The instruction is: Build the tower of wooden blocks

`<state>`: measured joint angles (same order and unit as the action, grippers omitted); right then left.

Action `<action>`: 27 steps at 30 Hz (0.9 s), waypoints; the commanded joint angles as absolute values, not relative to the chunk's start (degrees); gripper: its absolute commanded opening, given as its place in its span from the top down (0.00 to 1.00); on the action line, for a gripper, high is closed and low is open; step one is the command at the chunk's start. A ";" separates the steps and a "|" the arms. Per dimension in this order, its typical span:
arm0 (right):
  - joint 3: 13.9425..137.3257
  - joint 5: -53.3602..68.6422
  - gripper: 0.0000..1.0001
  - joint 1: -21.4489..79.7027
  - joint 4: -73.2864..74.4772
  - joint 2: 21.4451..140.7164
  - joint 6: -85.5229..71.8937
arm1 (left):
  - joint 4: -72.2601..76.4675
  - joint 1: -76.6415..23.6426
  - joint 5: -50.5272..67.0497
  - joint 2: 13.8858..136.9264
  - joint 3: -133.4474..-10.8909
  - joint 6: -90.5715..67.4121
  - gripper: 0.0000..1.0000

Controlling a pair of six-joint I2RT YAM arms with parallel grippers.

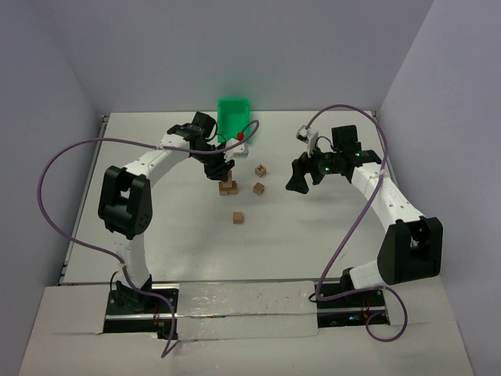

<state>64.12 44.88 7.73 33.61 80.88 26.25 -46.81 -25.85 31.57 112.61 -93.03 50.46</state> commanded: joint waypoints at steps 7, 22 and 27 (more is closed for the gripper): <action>64.69 45.79 0.00 7.47 32.08 81.47 26.98 | -48.08 -26.11 33.66 113.12 -95.37 52.03 0.50; 64.07 45.79 0.00 7.42 31.50 80.41 26.32 | -50.67 -24.12 36.52 106.44 -101.52 50.17 0.20; 63.48 45.01 0.00 7.38 30.87 79.68 25.75 | -48.04 -24.27 37.05 98.86 -95.80 45.87 0.24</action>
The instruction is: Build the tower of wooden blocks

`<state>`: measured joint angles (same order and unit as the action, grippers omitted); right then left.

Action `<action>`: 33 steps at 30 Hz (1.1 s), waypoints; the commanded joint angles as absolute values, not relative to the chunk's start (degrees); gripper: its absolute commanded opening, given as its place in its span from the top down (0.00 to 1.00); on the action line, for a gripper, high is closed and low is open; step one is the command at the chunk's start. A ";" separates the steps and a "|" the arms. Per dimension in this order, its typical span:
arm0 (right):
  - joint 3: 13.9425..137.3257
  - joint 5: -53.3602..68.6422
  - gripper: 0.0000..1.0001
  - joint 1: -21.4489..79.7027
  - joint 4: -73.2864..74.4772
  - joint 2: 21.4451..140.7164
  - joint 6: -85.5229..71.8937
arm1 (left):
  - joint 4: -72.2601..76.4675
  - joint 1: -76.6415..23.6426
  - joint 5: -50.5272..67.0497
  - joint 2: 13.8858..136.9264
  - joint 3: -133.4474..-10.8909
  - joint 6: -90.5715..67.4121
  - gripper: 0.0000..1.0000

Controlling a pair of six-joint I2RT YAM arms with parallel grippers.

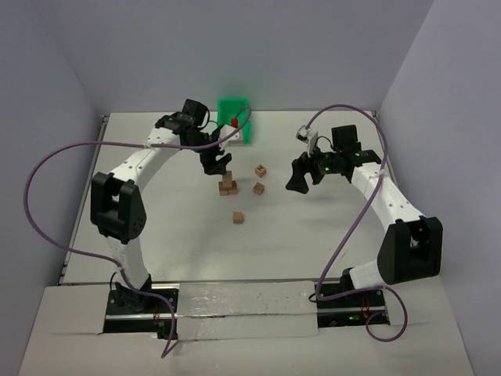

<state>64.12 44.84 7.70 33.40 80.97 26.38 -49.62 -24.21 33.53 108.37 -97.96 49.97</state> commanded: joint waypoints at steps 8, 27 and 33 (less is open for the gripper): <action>62.93 43.56 0.00 7.47 30.11 79.93 25.72 | -33.31 -30.78 29.93 84.44 -75.10 37.97 0.30; 63.19 41.92 0.00 7.47 30.43 80.86 25.89 | -21.02 -44.21 20.48 93.82 -60.56 33.91 0.27; 63.21 42.59 0.00 7.47 30.76 80.93 26.24 | -18.53 -44.12 20.10 94.50 -59.49 37.01 0.24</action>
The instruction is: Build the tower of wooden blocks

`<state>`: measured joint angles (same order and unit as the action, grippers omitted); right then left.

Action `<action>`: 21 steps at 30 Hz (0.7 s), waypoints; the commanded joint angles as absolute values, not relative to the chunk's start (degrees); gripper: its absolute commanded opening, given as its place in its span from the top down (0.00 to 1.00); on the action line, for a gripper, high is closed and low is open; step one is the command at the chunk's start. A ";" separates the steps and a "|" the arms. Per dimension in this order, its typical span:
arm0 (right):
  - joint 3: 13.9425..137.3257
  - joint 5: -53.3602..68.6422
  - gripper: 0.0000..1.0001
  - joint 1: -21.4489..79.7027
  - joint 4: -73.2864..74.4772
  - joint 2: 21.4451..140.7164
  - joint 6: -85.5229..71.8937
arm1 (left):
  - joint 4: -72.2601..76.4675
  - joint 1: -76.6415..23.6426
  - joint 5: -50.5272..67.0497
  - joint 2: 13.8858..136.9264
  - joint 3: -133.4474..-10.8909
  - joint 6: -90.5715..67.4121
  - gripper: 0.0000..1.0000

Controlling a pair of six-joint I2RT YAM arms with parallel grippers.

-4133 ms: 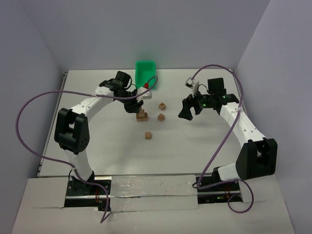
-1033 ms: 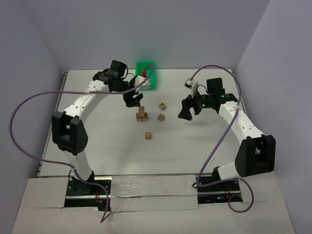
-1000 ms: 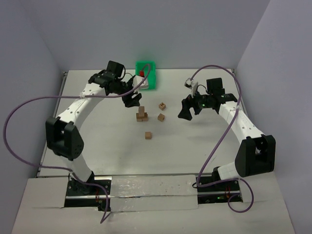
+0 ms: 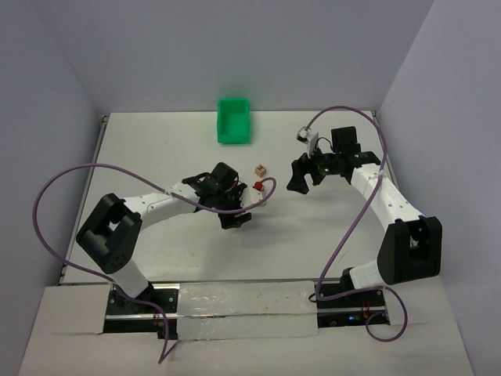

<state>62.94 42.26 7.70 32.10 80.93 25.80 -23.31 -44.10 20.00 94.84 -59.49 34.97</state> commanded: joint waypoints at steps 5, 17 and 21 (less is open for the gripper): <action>63.02 42.89 0.00 7.38 31.02 81.38 26.44 | -16.63 -44.20 20.91 94.56 -58.37 38.84 0.23; 62.93 43.12 0.00 7.38 31.20 81.44 26.93 | -16.17 -43.46 22.64 96.68 -57.70 41.85 0.33; 62.93 43.33 0.00 7.38 31.38 81.56 27.00 | -15.89 -42.69 23.39 96.87 -57.31 42.81 0.34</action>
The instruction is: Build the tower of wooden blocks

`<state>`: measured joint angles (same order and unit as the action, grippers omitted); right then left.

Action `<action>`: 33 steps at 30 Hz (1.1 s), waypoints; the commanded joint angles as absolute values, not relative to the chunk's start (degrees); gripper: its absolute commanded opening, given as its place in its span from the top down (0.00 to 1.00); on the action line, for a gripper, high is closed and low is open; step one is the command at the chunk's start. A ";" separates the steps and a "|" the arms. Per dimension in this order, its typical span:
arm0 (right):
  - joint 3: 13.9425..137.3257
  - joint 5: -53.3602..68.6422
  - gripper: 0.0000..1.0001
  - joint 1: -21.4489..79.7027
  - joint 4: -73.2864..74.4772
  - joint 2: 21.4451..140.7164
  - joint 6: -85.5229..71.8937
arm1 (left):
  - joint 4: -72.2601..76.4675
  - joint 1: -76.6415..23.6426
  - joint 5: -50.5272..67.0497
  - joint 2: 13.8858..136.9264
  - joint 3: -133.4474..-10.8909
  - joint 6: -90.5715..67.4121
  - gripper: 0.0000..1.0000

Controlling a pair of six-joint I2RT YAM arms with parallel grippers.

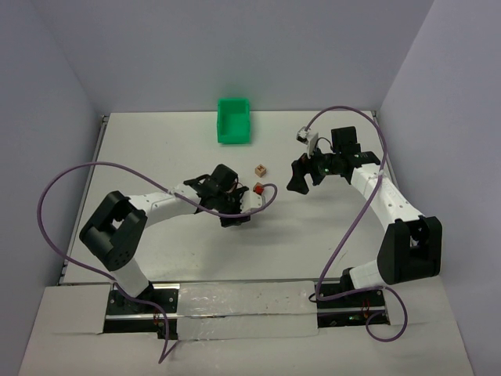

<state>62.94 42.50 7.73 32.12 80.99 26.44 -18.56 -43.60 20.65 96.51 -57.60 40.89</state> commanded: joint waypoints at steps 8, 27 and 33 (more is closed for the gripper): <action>62.98 43.33 0.00 7.38 31.34 81.56 27.16 | -17.57 -42.19 24.22 96.95 -57.97 45.25 0.49; 62.98 43.30 0.00 7.38 31.32 81.56 27.25 | -20.29 -42.28 25.68 98.05 -58.45 45.58 0.50; 62.98 43.15 0.00 7.43 31.29 81.47 27.28 | -22.17 -42.23 25.98 97.85 -59.63 44.76 0.57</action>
<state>62.94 42.68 7.73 32.13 81.06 26.68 -20.57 -42.28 23.52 97.69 -57.61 44.79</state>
